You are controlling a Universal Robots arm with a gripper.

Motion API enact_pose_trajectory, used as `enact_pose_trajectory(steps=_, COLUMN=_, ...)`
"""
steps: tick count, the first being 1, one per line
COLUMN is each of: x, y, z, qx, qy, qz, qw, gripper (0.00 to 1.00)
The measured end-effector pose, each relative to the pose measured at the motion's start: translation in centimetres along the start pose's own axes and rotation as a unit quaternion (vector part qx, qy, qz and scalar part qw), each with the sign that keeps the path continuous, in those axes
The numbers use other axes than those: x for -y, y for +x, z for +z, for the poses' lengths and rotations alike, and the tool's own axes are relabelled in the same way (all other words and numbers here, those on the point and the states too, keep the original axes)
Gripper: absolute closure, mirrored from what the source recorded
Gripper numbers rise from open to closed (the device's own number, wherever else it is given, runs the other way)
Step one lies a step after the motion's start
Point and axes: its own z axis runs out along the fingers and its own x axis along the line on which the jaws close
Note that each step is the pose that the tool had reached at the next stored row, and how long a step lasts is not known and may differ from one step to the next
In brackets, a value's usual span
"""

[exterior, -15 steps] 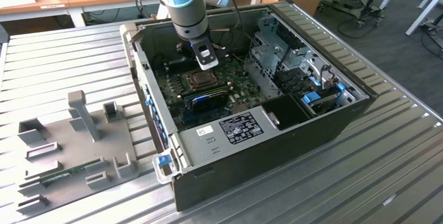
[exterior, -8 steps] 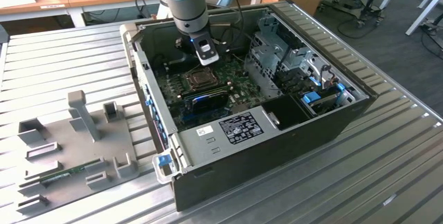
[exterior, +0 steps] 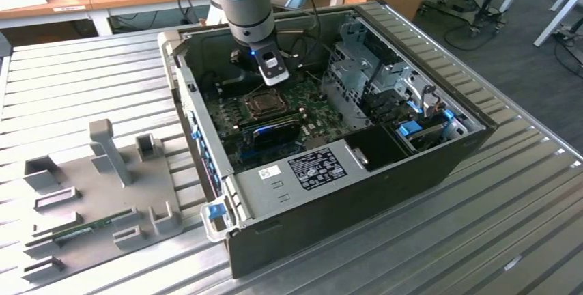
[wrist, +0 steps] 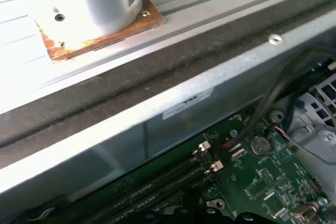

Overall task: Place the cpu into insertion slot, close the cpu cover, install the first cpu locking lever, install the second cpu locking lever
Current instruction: 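Install the first cpu locking lever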

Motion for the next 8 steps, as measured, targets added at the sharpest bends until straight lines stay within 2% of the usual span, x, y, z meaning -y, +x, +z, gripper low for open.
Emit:
enact_pose_trajectory(steps=2, x=0.00, y=0.01, z=0.00, qx=-0.0037, qy=-0.0015, qz=-0.009, qw=0.99995, gripper=0.90)
enact_pose_trajectory(steps=4, x=0.01, y=0.02, z=0.00, qx=-0.0062, qy=-0.0025, qz=-0.014, qw=0.99987, gripper=0.90)
enact_pose_trajectory(steps=6, x=0.04, y=0.08, z=-0.02, qx=-0.0079, qy=-0.0033, qz=-0.019, qw=0.99979, gripper=0.90)
enact_pose_trajectory(steps=8, x=0.06, y=0.12, z=-0.01, qx=-0.0082, qy=-0.0035, qz=-0.020, qw=0.99977, gripper=0.90)
